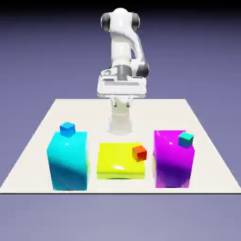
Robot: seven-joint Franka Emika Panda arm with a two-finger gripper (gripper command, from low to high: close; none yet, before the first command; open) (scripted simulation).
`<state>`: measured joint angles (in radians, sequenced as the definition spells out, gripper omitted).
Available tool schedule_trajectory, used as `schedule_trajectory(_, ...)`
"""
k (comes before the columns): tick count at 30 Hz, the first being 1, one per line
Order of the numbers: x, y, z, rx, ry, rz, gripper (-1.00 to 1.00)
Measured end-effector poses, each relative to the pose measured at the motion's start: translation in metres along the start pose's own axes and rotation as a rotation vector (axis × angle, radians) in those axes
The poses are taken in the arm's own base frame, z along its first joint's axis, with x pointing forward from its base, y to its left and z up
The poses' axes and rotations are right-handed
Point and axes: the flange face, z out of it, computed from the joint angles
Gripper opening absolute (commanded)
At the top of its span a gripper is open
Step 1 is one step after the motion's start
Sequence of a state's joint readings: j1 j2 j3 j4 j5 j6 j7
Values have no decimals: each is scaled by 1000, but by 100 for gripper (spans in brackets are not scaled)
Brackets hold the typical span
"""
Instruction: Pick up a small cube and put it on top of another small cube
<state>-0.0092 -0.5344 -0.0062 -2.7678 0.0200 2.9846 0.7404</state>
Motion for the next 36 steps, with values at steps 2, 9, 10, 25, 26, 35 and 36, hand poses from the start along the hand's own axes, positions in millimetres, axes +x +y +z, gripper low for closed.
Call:
schedule_trajectory(2, 24, 1, 7, -58, -25, 30, 0)
schedule_trajectory(9, 103, 19, 29, -235, -140, 155, 0)
schedule_trajectory(10, 113, 30, 38, -261, -174, 201, 0)
schedule_trajectory(25, 206, 227, 128, -500, -679, 856, 0)
schedule_trajectory(26, 209, 241, 132, -506, -711, 895, 0)
schedule_trajectory(35, 204, 368, 163, -538, -976, 1253, 0)
schedule_trajectory(36, 196, 383, 168, -553, -990, 1302, 0)
